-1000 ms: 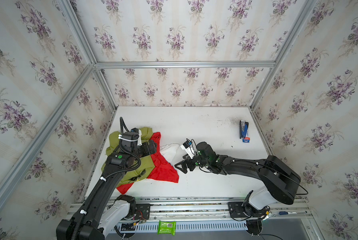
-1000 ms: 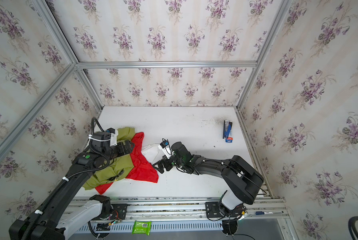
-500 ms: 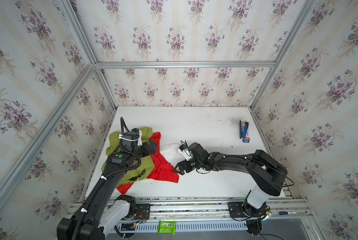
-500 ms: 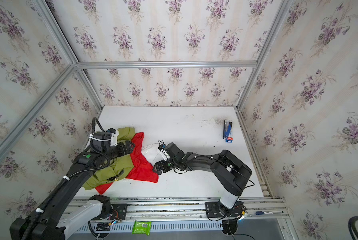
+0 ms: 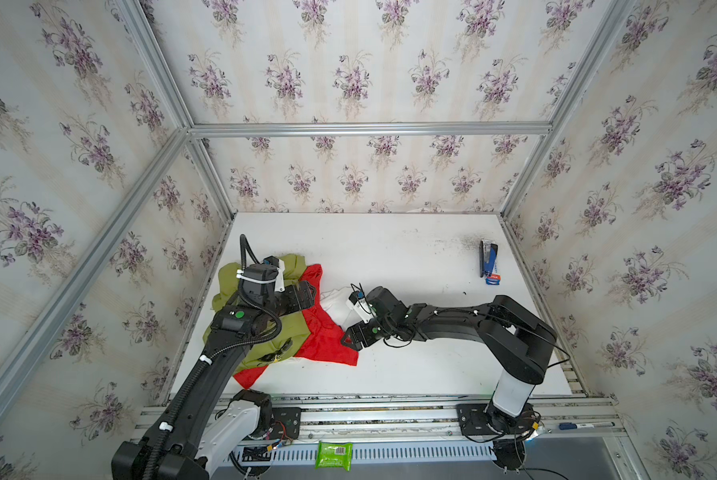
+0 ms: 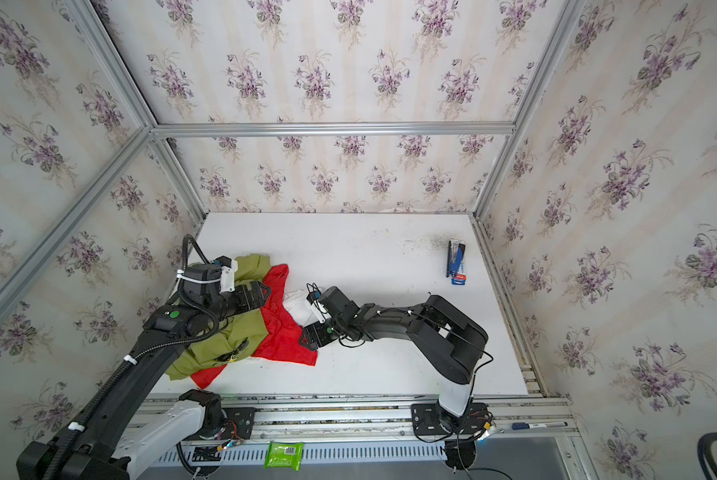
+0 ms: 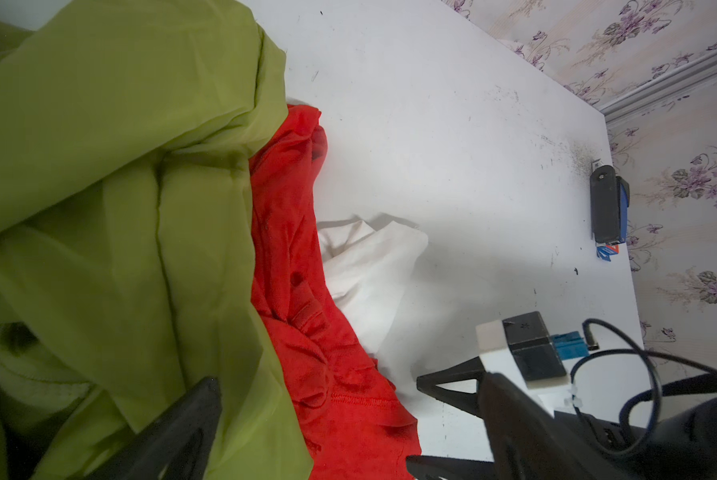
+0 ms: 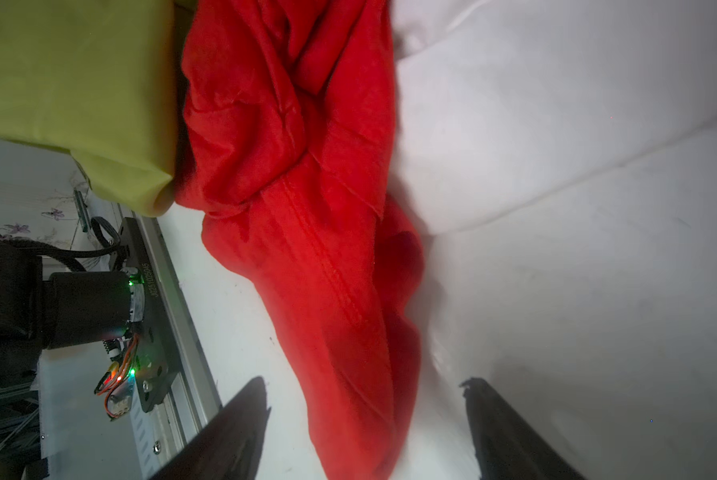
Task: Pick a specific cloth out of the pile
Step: 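Lower the right gripper onto the red cloth's edge and close it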
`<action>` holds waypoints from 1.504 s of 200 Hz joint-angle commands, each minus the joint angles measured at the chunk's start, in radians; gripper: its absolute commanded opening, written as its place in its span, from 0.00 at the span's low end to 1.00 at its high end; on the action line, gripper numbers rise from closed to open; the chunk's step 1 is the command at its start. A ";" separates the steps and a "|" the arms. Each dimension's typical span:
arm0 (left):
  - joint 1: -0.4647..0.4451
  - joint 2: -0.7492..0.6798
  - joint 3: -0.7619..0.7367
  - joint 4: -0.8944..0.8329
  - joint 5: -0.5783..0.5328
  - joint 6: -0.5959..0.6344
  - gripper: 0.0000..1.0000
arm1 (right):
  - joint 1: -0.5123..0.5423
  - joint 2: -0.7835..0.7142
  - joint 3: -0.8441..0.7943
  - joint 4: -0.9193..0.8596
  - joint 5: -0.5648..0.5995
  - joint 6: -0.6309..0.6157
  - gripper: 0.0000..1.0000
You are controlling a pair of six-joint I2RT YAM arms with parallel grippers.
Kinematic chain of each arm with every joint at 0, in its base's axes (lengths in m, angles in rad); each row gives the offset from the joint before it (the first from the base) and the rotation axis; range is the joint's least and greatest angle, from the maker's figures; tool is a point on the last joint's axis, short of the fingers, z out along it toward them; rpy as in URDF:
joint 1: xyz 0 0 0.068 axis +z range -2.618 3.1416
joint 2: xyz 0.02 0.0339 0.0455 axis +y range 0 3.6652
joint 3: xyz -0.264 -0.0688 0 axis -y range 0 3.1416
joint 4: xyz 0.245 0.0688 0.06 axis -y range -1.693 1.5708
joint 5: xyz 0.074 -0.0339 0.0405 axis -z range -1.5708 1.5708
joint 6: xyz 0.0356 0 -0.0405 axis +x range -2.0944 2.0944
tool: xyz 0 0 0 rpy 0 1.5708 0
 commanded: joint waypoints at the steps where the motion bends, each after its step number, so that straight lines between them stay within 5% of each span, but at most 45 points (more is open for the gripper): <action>1: 0.000 -0.002 0.004 0.000 0.007 0.013 1.00 | 0.019 0.031 0.029 0.029 0.014 -0.022 0.75; 120: -0.011 -0.014 0.006 -0.005 0.007 -0.004 1.00 | 0.041 0.116 0.075 0.108 0.015 -0.035 0.53; 264: -0.016 -0.059 0.032 -0.049 0.016 0.021 1.00 | 0.041 0.020 0.063 0.092 0.029 -0.059 0.02; 301: -0.045 -0.068 0.075 -0.088 -0.014 0.061 0.97 | 0.041 -0.039 0.069 0.083 0.045 -0.075 0.00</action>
